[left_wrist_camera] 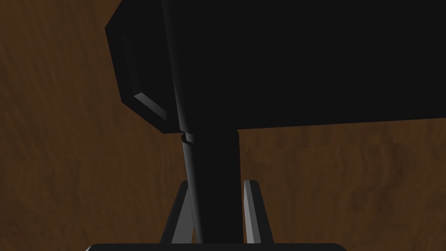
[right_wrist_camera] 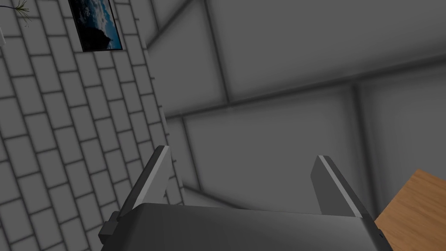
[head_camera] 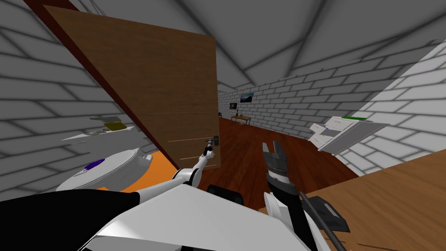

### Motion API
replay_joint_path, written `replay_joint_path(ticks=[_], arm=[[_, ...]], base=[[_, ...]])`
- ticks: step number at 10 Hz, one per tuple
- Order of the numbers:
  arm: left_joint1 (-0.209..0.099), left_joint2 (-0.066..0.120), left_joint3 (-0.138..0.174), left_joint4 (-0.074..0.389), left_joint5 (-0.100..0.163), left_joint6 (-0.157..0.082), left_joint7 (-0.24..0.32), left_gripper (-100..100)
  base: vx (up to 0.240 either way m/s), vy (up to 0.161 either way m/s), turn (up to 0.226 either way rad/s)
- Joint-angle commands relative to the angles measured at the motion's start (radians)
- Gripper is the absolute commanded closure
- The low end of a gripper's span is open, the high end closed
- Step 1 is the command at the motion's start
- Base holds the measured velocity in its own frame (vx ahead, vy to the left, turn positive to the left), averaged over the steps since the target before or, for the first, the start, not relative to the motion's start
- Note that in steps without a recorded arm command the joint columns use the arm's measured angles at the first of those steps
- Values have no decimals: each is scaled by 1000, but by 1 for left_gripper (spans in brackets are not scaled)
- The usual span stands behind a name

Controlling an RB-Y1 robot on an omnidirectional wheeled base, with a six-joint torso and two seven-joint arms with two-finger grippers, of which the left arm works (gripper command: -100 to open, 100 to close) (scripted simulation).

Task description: Push the door open

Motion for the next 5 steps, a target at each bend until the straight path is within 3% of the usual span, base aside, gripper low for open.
replay_joint_path(ticks=[1,5], arm=[[-23,22,17,28,14,-25,-14,100],[-41,-15,37,54,89,-55,-90,100]], base=[[76,1,13],[115,-35,42]])
